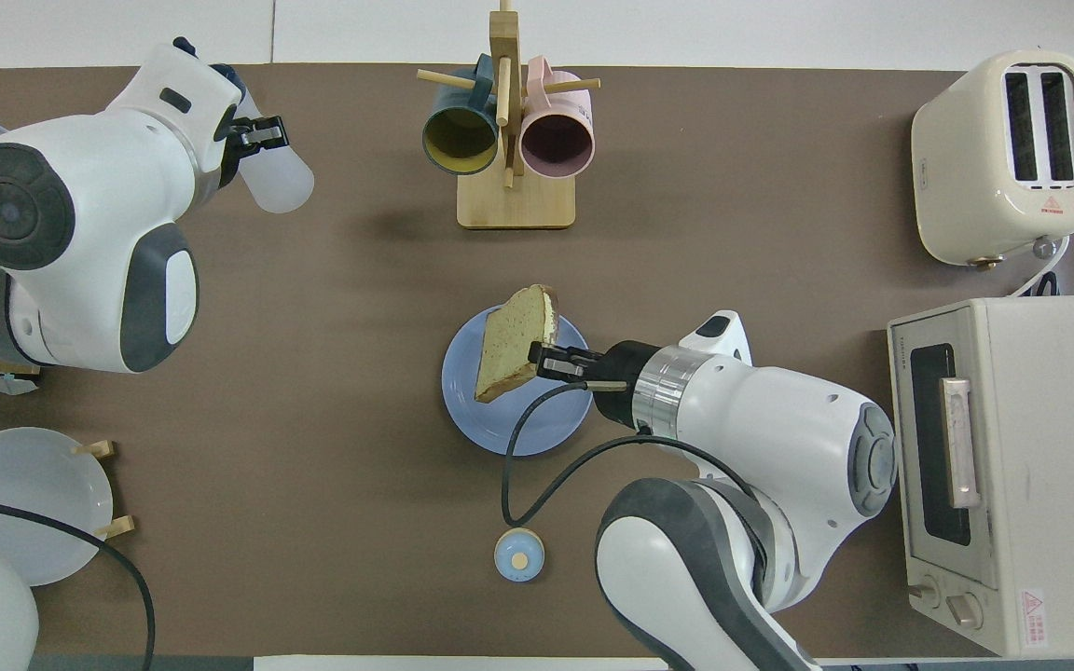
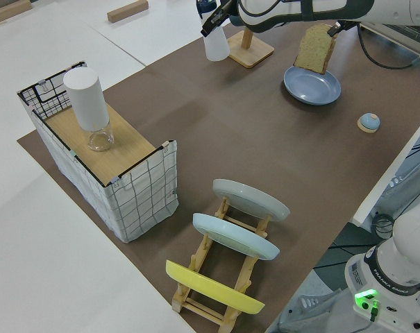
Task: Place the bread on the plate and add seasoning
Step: 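Lower the toast onto the plate with the right gripper while the left gripper retracts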
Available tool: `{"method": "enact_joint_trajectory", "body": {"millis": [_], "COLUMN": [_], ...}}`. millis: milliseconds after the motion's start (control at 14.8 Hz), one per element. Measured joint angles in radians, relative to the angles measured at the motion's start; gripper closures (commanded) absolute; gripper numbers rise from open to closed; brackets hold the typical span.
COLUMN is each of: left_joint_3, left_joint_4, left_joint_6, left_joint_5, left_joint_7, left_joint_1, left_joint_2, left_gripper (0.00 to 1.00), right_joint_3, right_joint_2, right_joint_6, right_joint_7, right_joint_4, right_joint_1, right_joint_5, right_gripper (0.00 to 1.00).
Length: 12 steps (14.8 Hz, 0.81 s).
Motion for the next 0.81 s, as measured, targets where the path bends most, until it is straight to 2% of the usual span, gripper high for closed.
{"method": "enact_joint_trajectory", "body": {"millis": [203, 542, 813], "left_joint_3": [-0.004, -0.012, -0.033], "left_joint_4": [0.007, 0.01, 0.009], "left_joint_6": [-0.108, -0.323, -0.445], "left_joint_5": [0.0, -0.001, -0.001], "left_joint_7": [0.068, 0.251, 0.326], "left_joint_1": [0.0, 0.0, -0.001], "left_joint_2": [-0.053, -0.169, -0.225], "left_gripper": [0.54, 0.54, 0.54], "right_joint_3": [0.0, -0.001, -0.002], "right_joint_2": [0.016, 0.062, 0.067], "right_joint_6": [0.015, 0.074, 0.077], "right_joint_7": [-0.071, -0.128, -0.177], "right_joint_4": [-0.013, -0.017, -0.03], "right_joint_1": [0.013, 0.033, 0.034], "right_joint_5": [0.072, 0.097, 0.112], "right_gripper": [1.0, 1.0, 1.0]}}
